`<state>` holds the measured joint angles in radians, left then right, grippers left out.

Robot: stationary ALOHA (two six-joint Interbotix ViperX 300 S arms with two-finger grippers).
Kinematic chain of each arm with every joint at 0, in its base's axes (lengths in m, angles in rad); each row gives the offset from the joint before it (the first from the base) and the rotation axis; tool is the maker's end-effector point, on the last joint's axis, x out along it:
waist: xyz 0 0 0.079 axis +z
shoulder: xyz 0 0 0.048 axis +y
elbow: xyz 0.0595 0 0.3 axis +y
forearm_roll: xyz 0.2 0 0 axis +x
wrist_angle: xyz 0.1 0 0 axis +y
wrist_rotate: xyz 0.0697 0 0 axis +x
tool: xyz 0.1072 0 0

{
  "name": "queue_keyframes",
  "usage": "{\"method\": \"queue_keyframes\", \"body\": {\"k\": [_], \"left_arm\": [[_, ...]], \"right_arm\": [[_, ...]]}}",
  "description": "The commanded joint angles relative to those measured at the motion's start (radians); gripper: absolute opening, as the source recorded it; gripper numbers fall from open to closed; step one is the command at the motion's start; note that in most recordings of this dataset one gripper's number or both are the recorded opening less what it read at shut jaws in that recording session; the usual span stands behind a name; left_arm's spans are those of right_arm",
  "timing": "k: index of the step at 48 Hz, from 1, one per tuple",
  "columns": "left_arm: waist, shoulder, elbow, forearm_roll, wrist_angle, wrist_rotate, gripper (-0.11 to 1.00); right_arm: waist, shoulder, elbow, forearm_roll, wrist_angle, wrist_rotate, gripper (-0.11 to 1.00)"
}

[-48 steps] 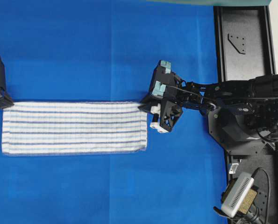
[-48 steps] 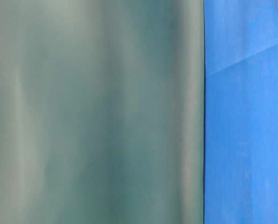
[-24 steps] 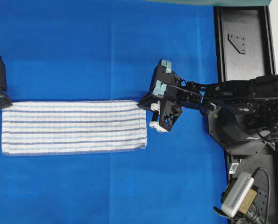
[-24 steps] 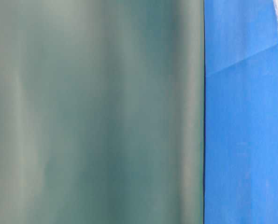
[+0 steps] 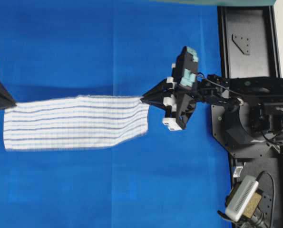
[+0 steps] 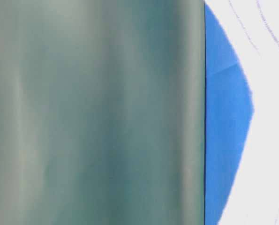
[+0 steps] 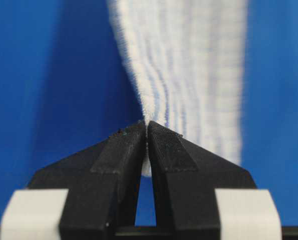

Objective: Fold the blue towel.
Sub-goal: 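Grasp both ends of the strip and lift it off the table, then swing the held strip to a vertical orientation and lay it down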

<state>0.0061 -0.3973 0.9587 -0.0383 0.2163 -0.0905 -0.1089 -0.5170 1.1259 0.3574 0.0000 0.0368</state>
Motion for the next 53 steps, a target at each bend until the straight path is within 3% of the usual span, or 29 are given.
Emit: {"method": "queue_keyframes", "body": {"k": [1,10,24,39,53], "left_arm": [[-0.023,-0.067,-0.031,-0.003,0.011,-0.008,0.03],[-0.061,-0.16,-0.032,-0.003,0.018,-0.048,0.03],[-0.101,-0.147,-0.046,-0.003,0.008,-0.117,0.03],[-0.204,-0.058,-0.092,-0.003,-0.144,-0.167,0.03],[-0.273,0.094,-0.21,-0.003,-0.186,-0.21,0.03]], "right_arm": [[-0.003,-0.044,-0.035,-0.002,0.032,0.0,0.13],[-0.003,-0.081,-0.066,-0.002,0.089,0.0,0.13],[-0.012,-0.071,-0.078,-0.005,0.091,0.0,0.13],[-0.187,-0.028,-0.118,-0.075,0.092,0.0,0.13],[-0.31,0.114,-0.218,-0.163,0.089,0.0,0.13]]}}
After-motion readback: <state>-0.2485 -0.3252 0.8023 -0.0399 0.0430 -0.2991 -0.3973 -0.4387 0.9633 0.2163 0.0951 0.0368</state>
